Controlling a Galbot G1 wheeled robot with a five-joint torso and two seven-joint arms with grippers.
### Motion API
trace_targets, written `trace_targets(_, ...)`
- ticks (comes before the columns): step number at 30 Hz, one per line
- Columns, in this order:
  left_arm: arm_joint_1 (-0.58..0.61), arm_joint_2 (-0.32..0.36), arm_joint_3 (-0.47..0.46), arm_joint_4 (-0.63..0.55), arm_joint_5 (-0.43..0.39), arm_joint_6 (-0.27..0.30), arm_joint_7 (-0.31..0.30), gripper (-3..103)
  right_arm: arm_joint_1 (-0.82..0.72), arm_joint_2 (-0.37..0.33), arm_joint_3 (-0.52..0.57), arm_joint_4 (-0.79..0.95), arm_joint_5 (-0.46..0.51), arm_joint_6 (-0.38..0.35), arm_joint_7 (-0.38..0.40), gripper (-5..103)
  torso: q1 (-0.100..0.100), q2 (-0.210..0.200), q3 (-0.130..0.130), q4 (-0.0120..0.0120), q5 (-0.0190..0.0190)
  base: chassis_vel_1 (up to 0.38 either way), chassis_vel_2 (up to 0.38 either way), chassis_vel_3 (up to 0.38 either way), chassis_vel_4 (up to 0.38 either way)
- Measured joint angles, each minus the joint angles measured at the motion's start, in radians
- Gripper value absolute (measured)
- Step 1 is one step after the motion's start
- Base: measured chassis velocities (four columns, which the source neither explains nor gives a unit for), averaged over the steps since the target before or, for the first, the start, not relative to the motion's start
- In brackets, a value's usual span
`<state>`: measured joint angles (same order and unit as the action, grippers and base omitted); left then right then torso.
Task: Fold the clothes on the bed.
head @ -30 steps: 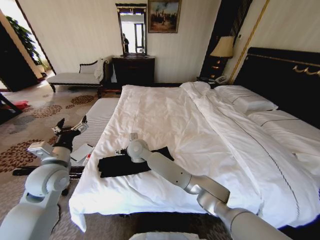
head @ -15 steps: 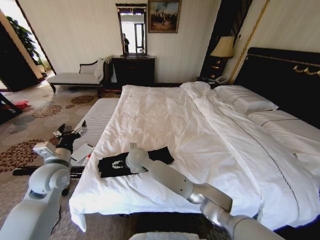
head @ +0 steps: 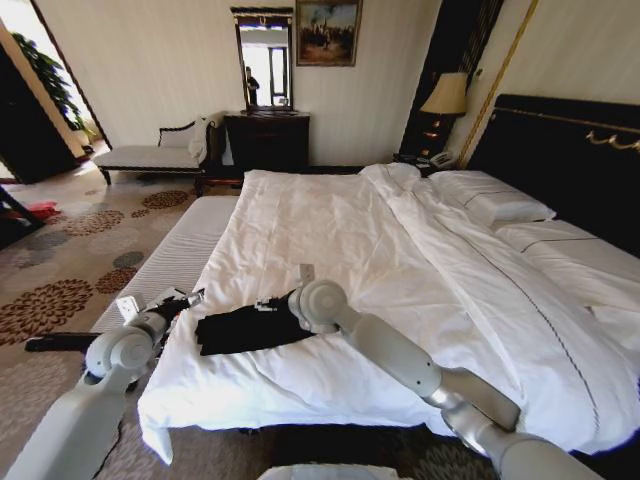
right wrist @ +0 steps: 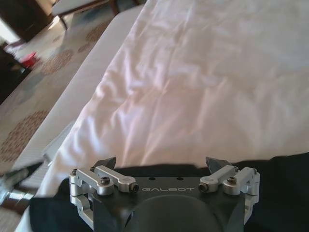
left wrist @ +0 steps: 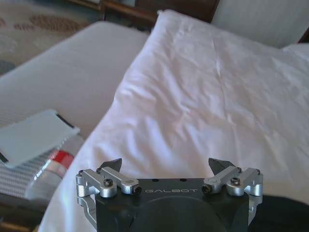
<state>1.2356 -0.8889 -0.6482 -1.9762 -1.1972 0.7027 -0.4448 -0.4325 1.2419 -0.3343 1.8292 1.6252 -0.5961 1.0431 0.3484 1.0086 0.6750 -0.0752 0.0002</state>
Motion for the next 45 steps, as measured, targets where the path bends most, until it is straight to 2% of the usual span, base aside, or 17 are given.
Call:
trace_targets(1,-0.003,0.008,0.011,0.004,-0.025,0.016,-0.008,100,-0.006,-0.008,0.005,-0.002,-0.015,0.006,-0.006,100,0.0,0.0,0.0,-0.0002,0.0001,0.0,0.0,0.0,0.0)
trace_targets(3,-0.027,0.029,0.037,0.022,-0.167,0.039,-0.044,100,-0.037,-0.031,0.031,-0.008,-0.068,0.029,-0.021,100,0.0,0.0,0.0,-0.0002,0.0001,0.0,0.0,0.0,0.0)
trace_targets(8,-0.07,0.048,0.082,0.055,-0.237,0.041,-0.054,100,-0.074,-0.043,0.058,-0.007,-0.11,0.039,-0.025,100,0.0,0.0,0.0,-0.0003,0.0,0.0,0.0,0.0,0.0)
trace_targets(15,-0.096,0.057,0.138,0.098,-0.235,0.04,-0.044,100,-0.103,-0.056,0.063,0.004,-0.139,0.043,-0.026,100,0.0,0.0,0.0,-0.0002,0.0,0.0,0.0,0.0,0.0)
trace_targets(17,-0.093,0.046,0.144,0.098,-0.26,0.038,-0.048,100,-0.11,-0.048,0.066,0.002,-0.148,0.044,-0.026,100,0.0,0.0,0.0,-0.0003,-0.0002,0.0,0.0,0.0,0.0)
trace_targets(20,-0.064,0.048,0.136,0.074,-0.289,0.037,-0.052,100,-0.114,-0.046,0.066,0.001,-0.153,0.045,-0.026,100,0.0,0.0,0.0,-0.0001,-0.0003,0.0,0.0,0.0,0.0)
trace_targets(21,-0.022,0.064,0.121,0.04,-0.315,0.036,-0.053,100,-0.118,-0.047,0.066,0.001,-0.158,0.045,-0.026,100,0.0,0.0,0.0,-0.0002,-0.0002,0.0,0.0,0.0,0.0)
trace_targets(22,0.093,0.101,0.083,-0.033,-0.353,0.035,-0.053,100,-0.127,-0.052,0.071,0.002,-0.17,0.045,-0.028,100,0.0,0.0,0.0,0.0002,0.0001,0.0,0.0,0.0,0.0)
trace_targets(29,0.196,0.11,0.083,-0.096,-0.322,0.034,-0.053,100,-0.136,-0.051,0.073,-0.004,-0.192,0.051,-0.037,100,0.0,0.0,0.0,0.0,-0.0003,0.0,0.0,0.0,0.0)
trace_targets(35,0.269,0.2,0.049,-0.144,-0.259,0.034,-0.053,100,-0.155,-0.081,0.085,0.004,-0.218,0.061,-0.056,100,0.0,0.0,0.0,0.0003,-0.0001,0.0,0.0,0.0,0.0)
trace_targets(37,0.257,0.235,0.033,-0.158,-0.234,0.034,-0.048,100,-0.169,-0.104,0.106,0.012,-0.226,0.066,-0.061,100,0.0,0.0,0.0,0.0004,-0.0002,0.0,0.0,0.0,0.0)
trace_targets(40,0.221,0.241,0.008,-0.183,-0.245,0.034,-0.04,100,-0.18,-0.118,0.117,0.014,-0.234,0.069,-0.068,100,0.0,0.0,0.0,-0.0005,-0.0001,0.0,0.0,0.0,0.0)
trace_targets(44,0.133,0.2,0.005,-0.215,-0.274,0.033,-0.033,100,-0.182,-0.124,0.12,-0.001,-0.247,0.081,-0.083,100,0.0,0.0,0.0,-0.0003,0.0003,0.0,0.0,0.0,0.0)
trace_targets(45,0.094,0.171,0.028,-0.204,-0.271,0.033,-0.031,100,-0.181,-0.123,0.119,-0.007,-0.248,0.083,-0.085,100,0.0,0.0,0.0,-0.0001,0.0004,0.0,0.0,0.0,0.0)
